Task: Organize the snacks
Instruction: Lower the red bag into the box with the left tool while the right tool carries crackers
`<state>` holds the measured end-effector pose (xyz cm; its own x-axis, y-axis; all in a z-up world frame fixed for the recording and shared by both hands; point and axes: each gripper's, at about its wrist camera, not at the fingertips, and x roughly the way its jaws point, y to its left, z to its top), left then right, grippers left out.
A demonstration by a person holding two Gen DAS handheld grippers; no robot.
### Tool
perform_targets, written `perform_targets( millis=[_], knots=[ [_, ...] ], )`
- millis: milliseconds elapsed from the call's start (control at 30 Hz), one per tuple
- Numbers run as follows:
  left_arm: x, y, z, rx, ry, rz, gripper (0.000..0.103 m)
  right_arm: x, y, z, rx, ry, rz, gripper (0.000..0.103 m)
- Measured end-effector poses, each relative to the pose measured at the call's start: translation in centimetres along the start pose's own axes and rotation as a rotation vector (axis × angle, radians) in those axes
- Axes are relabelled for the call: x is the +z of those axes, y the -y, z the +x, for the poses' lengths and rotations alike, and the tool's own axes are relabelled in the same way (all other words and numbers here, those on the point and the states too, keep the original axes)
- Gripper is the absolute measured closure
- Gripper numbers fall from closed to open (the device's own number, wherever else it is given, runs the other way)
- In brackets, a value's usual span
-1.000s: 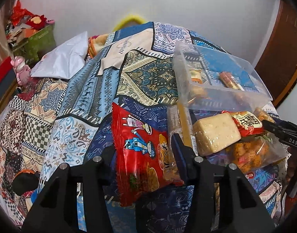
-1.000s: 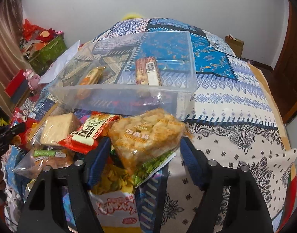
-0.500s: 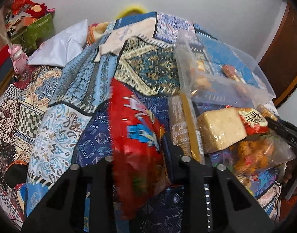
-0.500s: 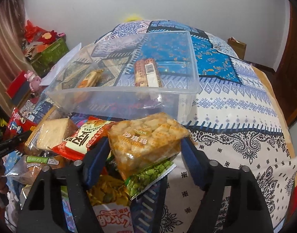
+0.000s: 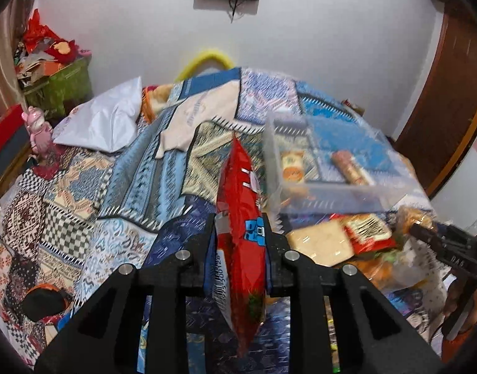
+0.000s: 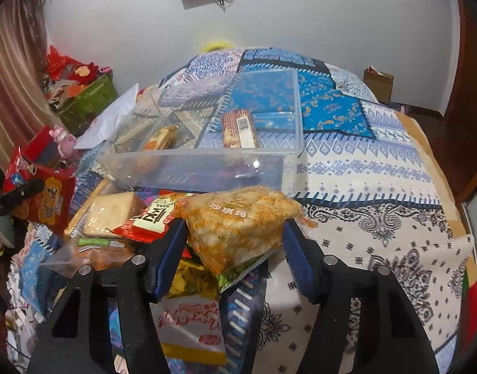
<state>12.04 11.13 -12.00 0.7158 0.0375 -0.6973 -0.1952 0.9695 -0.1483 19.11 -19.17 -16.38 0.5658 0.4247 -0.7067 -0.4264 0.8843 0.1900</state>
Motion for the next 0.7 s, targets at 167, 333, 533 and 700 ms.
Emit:
perform_targets(
  millis=[167, 333, 533, 700],
  knots=[
    [1.9, 1.3, -1.3, -0.038, 0.057, 0.001, 0.08, 0.6, -0.3, -1.8, 0.005, 0.049, -0.006, 0.045],
    [3.6, 3.0, -1.6, -0.064, 0.099, 0.022, 0.08, 1.8, -0.7, -3.4, 0.011, 0.109, -0.02, 0.045],
    [5.8, 4.9, -0.8, -0.091, 0.127, 0.034, 0.08, 4.0, -1.4, -3.5, 0.017, 0.158, -0.045, 0.049],
    [7.5, 6.5, 1.5, -0.111, 0.122, 0.04, 0.08, 5.7, -1.8, -1.6, 0.03, 0.161, -0.055, 0.073]
  ],
)
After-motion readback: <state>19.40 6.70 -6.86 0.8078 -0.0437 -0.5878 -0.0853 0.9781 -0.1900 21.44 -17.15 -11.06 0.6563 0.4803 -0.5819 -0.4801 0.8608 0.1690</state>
